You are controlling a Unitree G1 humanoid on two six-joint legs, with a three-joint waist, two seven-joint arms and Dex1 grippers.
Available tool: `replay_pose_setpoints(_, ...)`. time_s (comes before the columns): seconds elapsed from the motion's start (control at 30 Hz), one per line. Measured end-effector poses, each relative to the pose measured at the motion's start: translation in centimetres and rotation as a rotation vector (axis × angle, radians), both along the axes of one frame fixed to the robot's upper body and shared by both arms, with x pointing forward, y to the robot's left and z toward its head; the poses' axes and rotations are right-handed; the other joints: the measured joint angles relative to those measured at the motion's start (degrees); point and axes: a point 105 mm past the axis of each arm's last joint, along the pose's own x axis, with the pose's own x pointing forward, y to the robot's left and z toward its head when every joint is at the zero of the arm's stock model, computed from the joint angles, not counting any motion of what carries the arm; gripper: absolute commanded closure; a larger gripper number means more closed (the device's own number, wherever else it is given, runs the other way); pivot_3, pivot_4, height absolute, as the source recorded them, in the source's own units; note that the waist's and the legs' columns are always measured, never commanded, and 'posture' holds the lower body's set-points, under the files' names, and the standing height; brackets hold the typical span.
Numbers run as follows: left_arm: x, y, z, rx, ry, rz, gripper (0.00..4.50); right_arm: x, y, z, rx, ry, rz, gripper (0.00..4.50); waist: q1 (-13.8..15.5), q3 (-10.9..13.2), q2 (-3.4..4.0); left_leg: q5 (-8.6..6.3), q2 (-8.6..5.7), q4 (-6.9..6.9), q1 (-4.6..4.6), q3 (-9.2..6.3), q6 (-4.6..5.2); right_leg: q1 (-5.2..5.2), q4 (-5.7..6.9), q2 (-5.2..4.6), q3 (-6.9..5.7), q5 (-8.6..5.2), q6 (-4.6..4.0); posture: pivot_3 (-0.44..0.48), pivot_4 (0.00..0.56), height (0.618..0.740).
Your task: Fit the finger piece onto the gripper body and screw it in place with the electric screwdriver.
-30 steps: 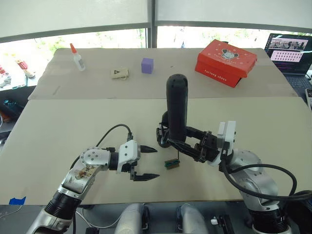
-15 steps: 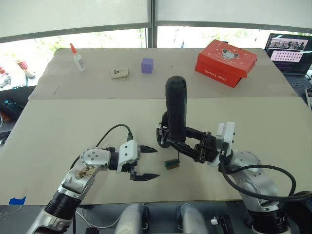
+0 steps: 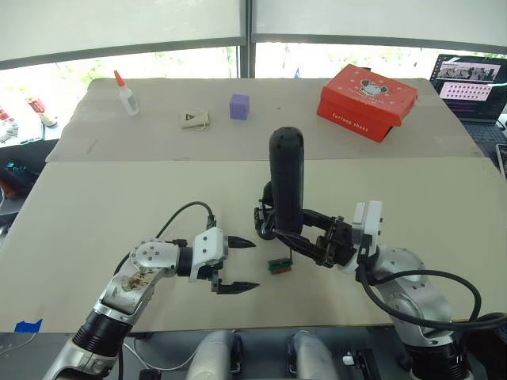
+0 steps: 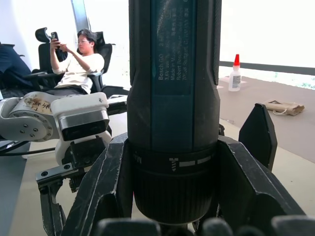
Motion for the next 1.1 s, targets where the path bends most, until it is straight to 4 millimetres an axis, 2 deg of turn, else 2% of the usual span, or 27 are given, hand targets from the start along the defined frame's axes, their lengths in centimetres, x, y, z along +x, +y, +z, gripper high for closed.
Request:
replay_pose_setpoints(0.37, 0.01, 0.02, 0.0, 0.001, 0.0, 0.0, 0.0, 0.11, 0.48, 0.47, 0.002, -0.017, 0.013, 2.61, 0.0, 0.0, 0.0, 0.0, 0.0, 0.0, 0.0, 0.0, 0.0, 0.0, 0.0, 0.0, 0.0, 0.0, 0.0, 0.0, 0.15, 0.74)
replay_pose_setpoints(1.1, 0.08, 0.1, 0.03, 0.002, -0.003, 0.007, 0.0, -0.12, 0.37, -0.24, -0.01, 0.009, 0.014, 2.61, 0.0, 0.0, 0.0, 0.0, 0.0, 0.0, 0.0, 0.0, 0.0, 0.0, 0.0, 0.0, 0.0, 0.0, 0.0, 0.0, 0.15, 0.74)
